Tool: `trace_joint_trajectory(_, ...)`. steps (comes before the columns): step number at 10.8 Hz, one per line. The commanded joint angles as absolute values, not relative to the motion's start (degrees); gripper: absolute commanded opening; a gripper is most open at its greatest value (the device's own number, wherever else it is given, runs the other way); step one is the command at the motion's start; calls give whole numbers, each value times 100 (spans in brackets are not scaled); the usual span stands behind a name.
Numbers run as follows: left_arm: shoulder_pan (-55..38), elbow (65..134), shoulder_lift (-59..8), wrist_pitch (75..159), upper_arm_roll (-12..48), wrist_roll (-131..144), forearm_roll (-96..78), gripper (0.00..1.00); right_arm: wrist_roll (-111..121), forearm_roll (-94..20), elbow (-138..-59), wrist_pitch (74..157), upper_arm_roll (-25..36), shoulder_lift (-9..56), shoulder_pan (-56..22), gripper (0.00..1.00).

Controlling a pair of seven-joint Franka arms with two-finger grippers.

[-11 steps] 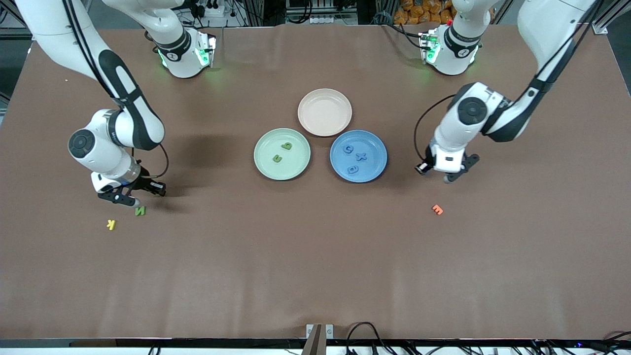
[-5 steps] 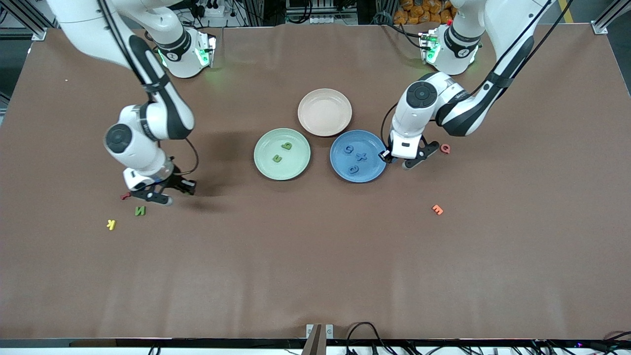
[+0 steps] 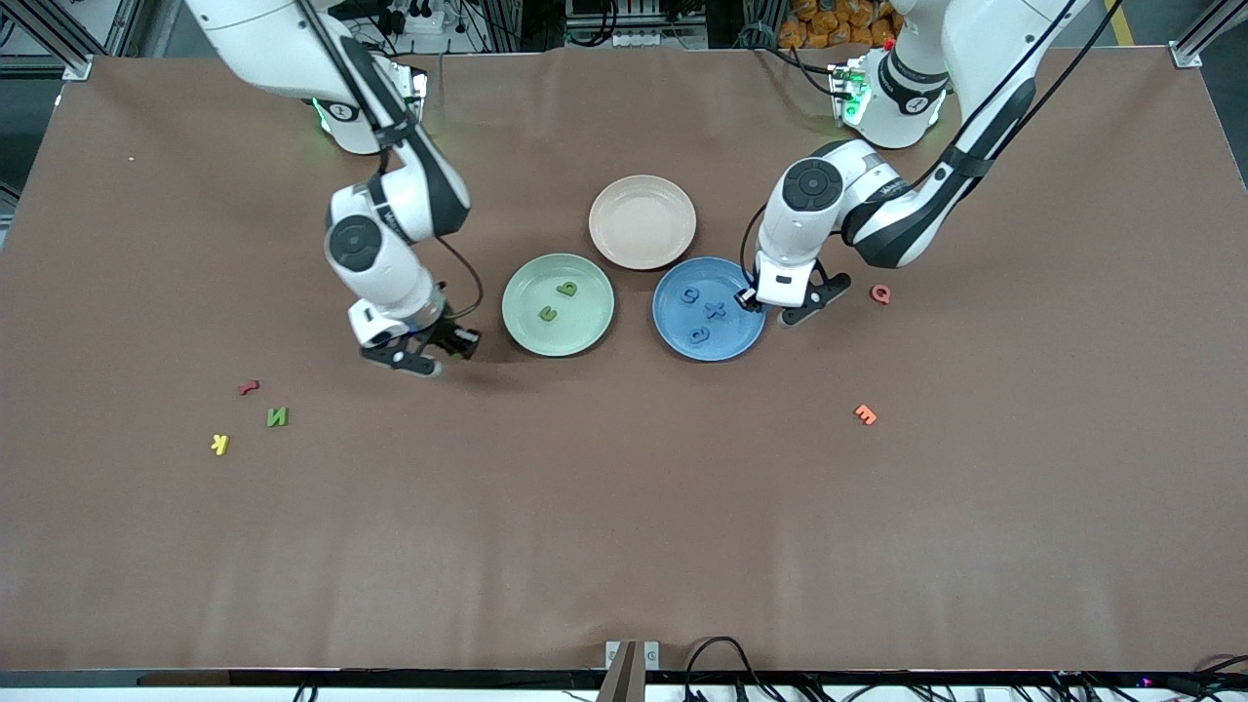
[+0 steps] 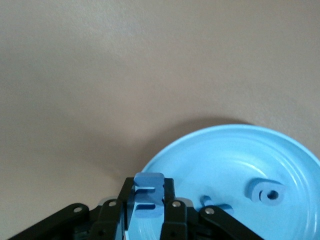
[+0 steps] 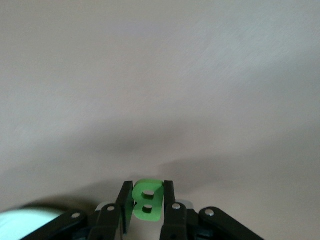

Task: Sort letters by color into matching plates
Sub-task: 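Carry the blue m to the blue plate while the right gripper carries B, then release the green B into the green plate while the left releases m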

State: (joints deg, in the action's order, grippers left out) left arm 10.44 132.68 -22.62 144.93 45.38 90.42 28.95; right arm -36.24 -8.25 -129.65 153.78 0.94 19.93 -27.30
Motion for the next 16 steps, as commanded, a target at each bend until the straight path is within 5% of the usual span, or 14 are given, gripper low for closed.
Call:
trace_joint_trajectory(1, 914, 13157, -2294, 14388, 4518, 9264, 2979, 0, -4375, -914, -12964, 15311, 44, 1881, -3320, 9)
trace_joint_trajectory(8, 659, 13149, -2479, 14388, 4509, 9352, 2988, 0, -5430, -914, -12789, 15311, 44, 2056, -4122, 12)
trace_joint_trajectory(9, 659, 13114, -2479, 14388, 4509, 9343, 3006, 11, -5475, -914, -12727, 15311, 44, 2083, -4139, 41)
trace_joint_trajectory(10, 659, 13009, -2505, 14388, 4500, 9325, 3023, 90, -5458, -914, -12727, 15311, 44, 2092, -4140, 99)
trace_joint_trajectory(11, 659, 12947, -2514, 14370, 4500, 9343, 3023, 100, -5441, -905, -12709, 15311, 44, 2083, -4140, 100)
trace_joint_trajectory(16, 703, 12358, -2505, 13896, 4483, 9115, 3050, 100, -4871, -844, -12490, 14995, 70, 2074, -3588, 100)
